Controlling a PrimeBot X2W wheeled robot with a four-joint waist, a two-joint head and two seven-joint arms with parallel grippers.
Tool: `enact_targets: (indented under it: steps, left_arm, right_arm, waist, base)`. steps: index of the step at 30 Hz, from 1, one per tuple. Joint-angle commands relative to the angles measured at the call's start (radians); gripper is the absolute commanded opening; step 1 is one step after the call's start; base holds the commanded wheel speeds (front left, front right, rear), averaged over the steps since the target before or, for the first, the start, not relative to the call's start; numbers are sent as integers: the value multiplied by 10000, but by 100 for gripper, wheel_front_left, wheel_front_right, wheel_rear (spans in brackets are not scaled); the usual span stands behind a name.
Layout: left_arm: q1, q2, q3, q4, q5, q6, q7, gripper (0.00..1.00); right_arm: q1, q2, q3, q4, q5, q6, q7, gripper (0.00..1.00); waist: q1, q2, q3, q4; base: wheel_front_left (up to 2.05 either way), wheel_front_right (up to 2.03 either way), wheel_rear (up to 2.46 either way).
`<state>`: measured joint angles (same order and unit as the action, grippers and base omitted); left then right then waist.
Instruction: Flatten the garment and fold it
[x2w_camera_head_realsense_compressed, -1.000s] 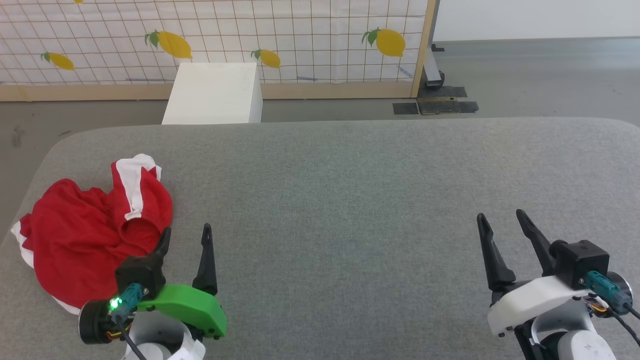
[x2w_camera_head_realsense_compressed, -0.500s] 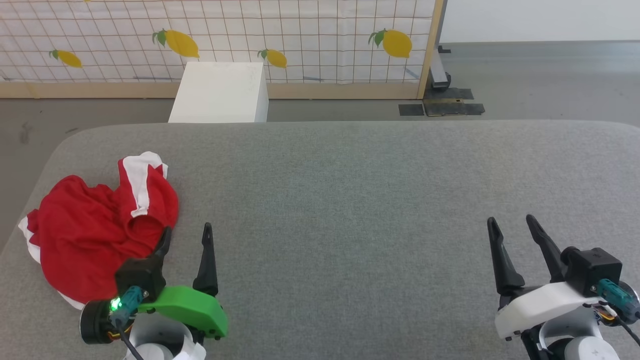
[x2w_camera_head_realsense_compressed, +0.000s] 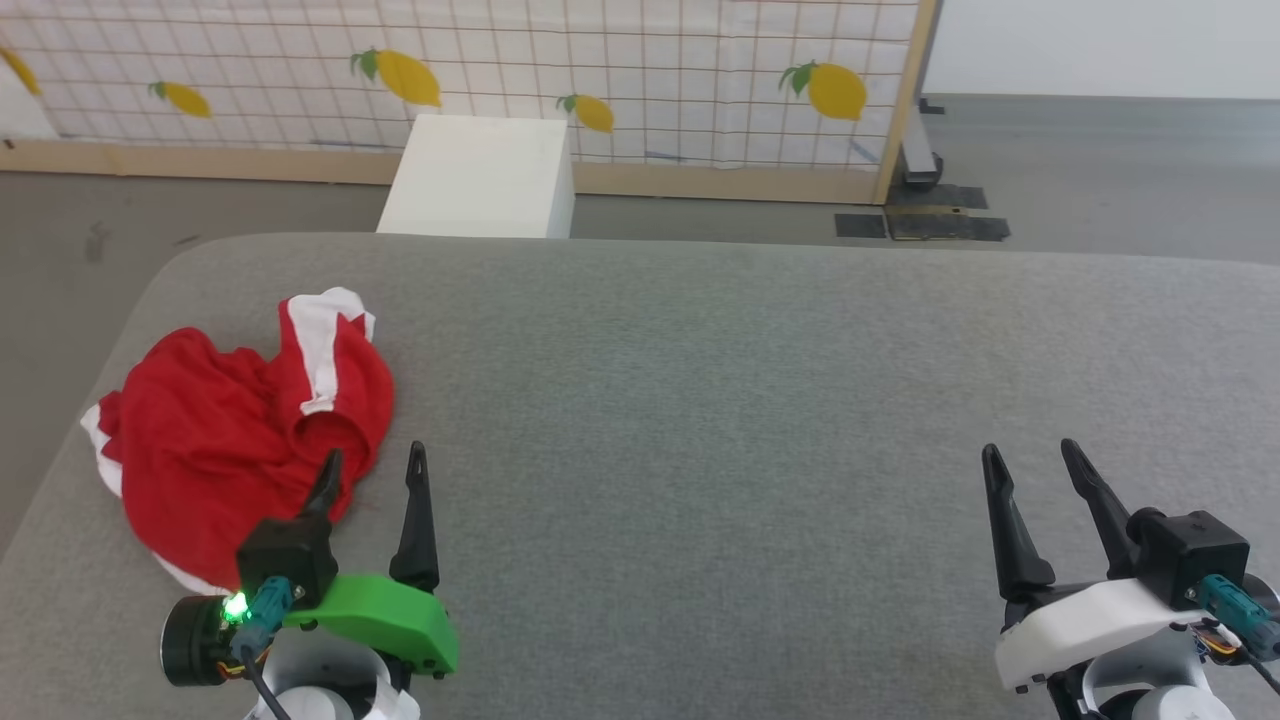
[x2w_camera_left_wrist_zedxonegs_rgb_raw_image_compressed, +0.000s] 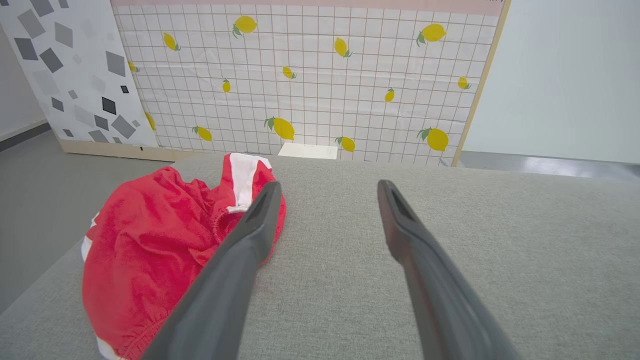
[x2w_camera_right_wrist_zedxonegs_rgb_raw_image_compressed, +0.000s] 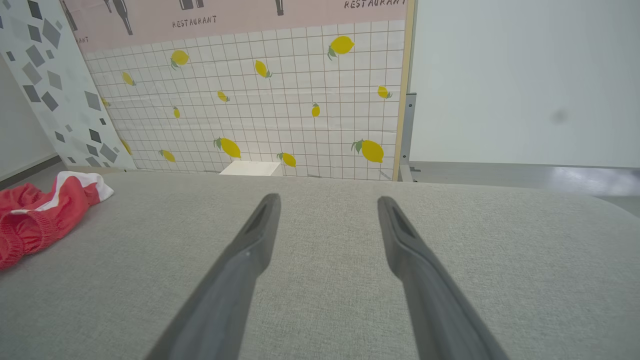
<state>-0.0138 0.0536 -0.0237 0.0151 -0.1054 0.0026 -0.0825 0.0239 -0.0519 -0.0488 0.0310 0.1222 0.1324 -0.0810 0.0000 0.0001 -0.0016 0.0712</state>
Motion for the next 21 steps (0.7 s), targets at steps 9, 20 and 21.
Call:
enact_targets:
  steps: [9,20,21]
  left_arm:
    - [129,-13,78,-11,-97,152,-291,100]
    - [255,-16,233,-20,-250,239,-514,100]
    - [266,-17,250,-21,-263,240,-537,100]
  right_arm:
    - [215,7,-6,20,-45,-7,-298,100]
    - [312,8,6,160,-3,-9,-522,100]
    - [320,9,3,167,1,-9,-545,100]
  waist:
    - [0,-1,24,1043]
    - [0,-1,3,2088]
    - [0,-1,4,2187]
  base:
    - [0,0,0]
    - [0,0,0]
    - [0,0,0]
